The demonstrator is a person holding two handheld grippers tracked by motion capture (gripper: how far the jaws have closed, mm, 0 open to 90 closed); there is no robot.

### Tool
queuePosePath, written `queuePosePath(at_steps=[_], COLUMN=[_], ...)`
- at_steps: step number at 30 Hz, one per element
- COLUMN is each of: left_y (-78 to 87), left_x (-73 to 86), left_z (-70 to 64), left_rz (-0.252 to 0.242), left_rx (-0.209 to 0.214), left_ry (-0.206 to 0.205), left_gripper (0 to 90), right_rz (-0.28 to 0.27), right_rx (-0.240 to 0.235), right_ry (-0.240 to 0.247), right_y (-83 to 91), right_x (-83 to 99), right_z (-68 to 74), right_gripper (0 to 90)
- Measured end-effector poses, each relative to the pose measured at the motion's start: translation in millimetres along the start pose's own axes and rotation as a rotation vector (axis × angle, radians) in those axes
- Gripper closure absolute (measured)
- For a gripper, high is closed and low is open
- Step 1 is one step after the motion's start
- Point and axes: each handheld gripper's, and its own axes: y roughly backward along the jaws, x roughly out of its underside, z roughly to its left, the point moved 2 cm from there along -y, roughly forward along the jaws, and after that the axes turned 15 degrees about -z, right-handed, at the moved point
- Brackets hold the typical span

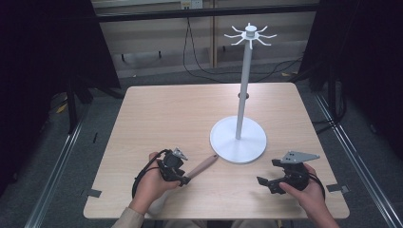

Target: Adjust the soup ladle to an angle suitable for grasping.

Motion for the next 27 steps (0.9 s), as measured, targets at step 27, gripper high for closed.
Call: queuePosePath(at_steps=[27], left_y=[-4.6], left_x=[2.5], left_z=[-2.0], left_rz=[0.098], left_rx=[-0.02], left_ry=[-0.02], left_gripper=[77.7], right_rz=[-0.001], right_rx=[0.001], right_ry=[-0.004], right_y=[1.0], right_x=[-0.8], right_z=[0.5], right_gripper=[6.9])
